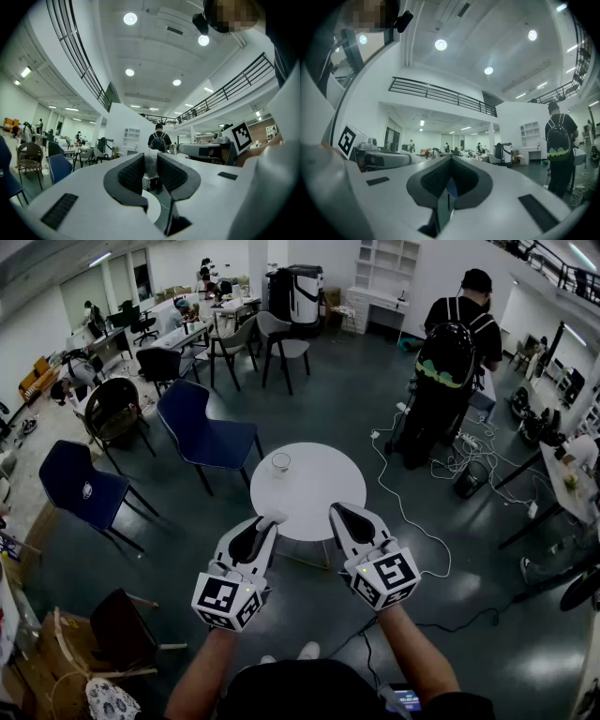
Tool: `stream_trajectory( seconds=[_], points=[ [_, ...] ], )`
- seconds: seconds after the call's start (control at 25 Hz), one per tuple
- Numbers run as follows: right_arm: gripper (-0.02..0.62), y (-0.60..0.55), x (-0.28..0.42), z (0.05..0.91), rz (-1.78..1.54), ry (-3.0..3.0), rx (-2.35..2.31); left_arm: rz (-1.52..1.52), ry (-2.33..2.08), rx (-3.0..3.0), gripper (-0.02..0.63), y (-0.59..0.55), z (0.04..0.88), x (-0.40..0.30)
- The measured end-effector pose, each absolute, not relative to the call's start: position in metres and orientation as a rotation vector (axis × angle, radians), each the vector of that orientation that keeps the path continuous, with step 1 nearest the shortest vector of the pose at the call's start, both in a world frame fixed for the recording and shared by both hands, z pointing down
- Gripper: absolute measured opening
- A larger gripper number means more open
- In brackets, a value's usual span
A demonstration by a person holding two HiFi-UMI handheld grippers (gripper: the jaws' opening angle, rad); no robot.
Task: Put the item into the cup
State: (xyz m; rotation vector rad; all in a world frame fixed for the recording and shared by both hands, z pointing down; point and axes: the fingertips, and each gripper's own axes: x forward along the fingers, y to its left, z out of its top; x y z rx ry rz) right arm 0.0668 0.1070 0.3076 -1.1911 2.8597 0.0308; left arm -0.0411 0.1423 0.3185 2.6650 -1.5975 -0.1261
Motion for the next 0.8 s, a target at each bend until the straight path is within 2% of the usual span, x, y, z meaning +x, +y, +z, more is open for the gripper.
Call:
stream_trajectory(
  seconds=[0.8],
  points=[
    [0.014,0.087,0.097,0.330,-0.012,2.876,-1.142,-0.126,-1.644,2.603,0.094,0.127,0.342,-0.018]
  ],
)
